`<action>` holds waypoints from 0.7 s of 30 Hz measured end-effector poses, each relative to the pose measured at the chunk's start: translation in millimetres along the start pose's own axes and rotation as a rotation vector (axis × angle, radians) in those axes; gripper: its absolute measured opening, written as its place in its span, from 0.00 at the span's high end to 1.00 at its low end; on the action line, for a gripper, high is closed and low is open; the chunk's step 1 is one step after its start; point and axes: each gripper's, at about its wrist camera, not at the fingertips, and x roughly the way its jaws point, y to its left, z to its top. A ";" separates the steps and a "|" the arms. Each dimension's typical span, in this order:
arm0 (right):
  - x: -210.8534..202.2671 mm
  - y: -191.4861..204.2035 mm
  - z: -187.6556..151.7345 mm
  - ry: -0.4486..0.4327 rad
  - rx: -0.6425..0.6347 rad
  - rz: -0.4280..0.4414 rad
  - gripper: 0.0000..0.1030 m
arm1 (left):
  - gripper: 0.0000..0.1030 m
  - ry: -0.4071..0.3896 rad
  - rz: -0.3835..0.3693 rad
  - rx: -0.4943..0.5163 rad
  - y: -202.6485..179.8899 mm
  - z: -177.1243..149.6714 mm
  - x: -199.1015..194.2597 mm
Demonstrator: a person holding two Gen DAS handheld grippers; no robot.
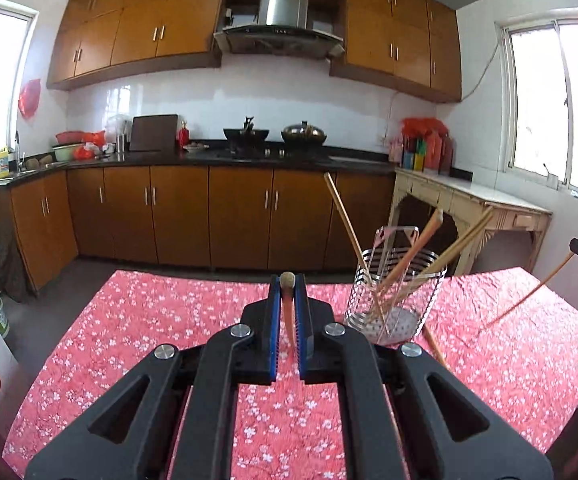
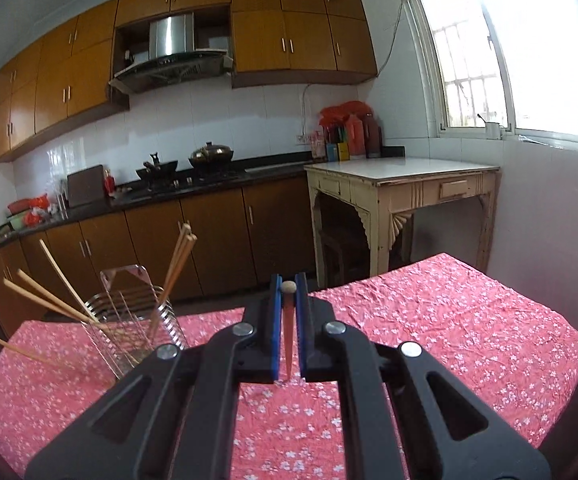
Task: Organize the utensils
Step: 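Lift both chopsticks upright and carry them over the wire holder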
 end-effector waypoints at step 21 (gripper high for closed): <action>-42.3 16.9 34.9 -0.061 0.046 0.181 0.93 | 0.94 -0.109 -0.073 -0.062 -4.4 34.0 -31.6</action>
